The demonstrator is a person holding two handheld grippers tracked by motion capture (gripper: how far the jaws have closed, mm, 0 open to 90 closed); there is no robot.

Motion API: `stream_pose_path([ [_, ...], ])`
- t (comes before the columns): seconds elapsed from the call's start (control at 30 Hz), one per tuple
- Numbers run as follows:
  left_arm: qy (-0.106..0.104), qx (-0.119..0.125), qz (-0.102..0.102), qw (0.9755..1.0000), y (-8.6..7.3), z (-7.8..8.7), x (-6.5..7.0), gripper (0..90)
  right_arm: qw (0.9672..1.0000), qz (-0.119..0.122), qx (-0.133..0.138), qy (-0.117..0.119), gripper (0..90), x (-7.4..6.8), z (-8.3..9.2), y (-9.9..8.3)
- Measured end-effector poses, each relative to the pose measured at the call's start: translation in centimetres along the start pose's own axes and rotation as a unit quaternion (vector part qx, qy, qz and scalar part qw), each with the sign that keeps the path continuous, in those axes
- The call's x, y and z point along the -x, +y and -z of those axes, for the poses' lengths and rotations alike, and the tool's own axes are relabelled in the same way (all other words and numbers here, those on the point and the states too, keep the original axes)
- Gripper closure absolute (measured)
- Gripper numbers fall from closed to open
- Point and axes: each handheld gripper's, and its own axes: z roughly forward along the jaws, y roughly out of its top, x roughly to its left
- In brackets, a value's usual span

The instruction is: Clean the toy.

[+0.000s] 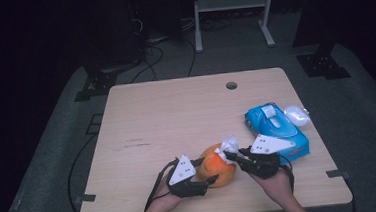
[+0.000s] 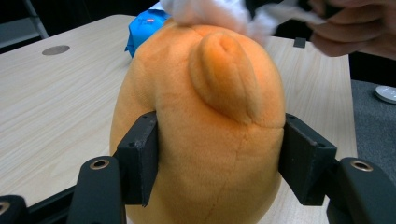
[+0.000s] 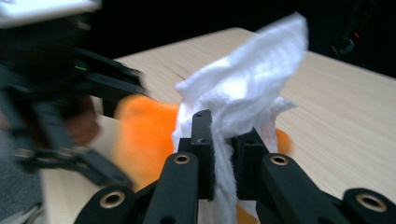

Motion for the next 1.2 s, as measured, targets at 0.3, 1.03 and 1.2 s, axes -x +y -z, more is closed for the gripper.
stream_pose_path([
  [0.3, 0.007, 0.001, 0.019, 0.9998, -0.1, -0.4, -0.1, 30.0, 0.9982, 0.049, 0.008, 0.033, 80.9, -3.2, -0.4, 0.9],
  [1.03, -0.007, -0.009, -0.029, 0.9995, -0.1, -0.6, 1.0, 32.5, 0.9973, 0.066, -0.025, -0.021, 80.9, -1.3, 0.2, 0.8],
  [1.2, 0.002, 0.000, -0.007, 1.0000, 0.2, -0.8, 0.6, 16.0, 0.9986, 0.029, -0.029, -0.033, 81.1, 1.0, 1.0, -0.1],
])
